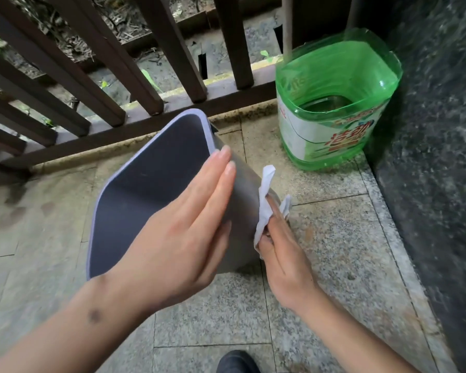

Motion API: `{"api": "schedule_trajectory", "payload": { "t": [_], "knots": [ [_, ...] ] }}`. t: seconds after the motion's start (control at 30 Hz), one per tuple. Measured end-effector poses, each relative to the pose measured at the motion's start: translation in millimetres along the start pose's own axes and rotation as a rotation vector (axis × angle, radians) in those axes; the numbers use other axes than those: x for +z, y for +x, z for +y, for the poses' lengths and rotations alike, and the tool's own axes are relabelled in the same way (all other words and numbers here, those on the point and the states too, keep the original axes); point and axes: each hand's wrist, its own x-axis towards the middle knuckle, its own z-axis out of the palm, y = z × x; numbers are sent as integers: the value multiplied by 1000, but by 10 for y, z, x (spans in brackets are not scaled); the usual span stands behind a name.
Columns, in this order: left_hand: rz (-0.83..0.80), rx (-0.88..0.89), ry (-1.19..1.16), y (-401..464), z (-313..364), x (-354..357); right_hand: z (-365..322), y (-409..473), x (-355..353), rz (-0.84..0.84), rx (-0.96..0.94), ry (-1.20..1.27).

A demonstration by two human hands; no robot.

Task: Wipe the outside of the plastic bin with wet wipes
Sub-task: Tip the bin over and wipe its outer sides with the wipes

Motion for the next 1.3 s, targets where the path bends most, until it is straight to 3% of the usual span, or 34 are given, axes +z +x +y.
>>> {"api": "schedule_trajectory", "payload": {
  "t": [0.17,0.37,0.53,0.77,0.9,1.1,1.3],
  "knots": [
    [14,-230,175,250,-76,-92,-64,20,114,-21,-74,-99],
    [67,-481,127,135,-362,-236,-179,-39,330,-61,-310,-293],
    [13,-446,84,-135,-464,-318,-170,-11,403,-73,-334,-324],
    [-7,-394,146,-526,-585,-405,-13,363,408,-147,-24,-222],
    [-67,-345,195,-627,-660,-453,18,542,422,-170,-13,-225],
    [-8,-267,2,-670,-696,-422,-91,645,380,-248,-76,-195],
    [103,-272,-95,-583,-592,-292,-796,469,686,-222,-472,-298]
  ]
}}
